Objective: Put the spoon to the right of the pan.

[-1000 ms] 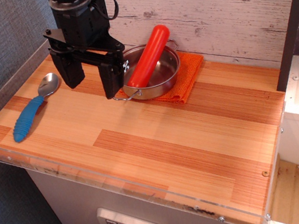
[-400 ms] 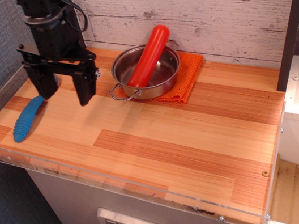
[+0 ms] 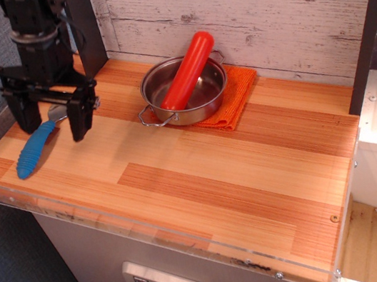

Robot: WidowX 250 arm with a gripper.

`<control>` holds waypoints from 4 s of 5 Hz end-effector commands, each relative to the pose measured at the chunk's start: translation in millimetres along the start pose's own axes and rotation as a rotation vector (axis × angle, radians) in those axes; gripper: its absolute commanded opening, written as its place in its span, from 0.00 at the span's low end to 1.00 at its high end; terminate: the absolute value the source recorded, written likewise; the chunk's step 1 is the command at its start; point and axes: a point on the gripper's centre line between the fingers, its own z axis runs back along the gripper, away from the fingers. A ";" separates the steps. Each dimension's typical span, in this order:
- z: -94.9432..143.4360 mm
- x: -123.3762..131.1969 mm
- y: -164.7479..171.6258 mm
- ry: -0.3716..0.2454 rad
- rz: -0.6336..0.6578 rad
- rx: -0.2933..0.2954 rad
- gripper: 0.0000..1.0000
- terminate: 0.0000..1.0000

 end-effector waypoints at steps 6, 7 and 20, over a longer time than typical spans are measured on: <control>-34.4 17.6 51.9 -0.083 0.049 0.063 0.00 0.00; -31.5 17.1 50.4 -0.092 0.007 0.068 0.00 0.00; -0.6 26.6 -210.0 -0.096 -0.208 -0.081 0.00 0.00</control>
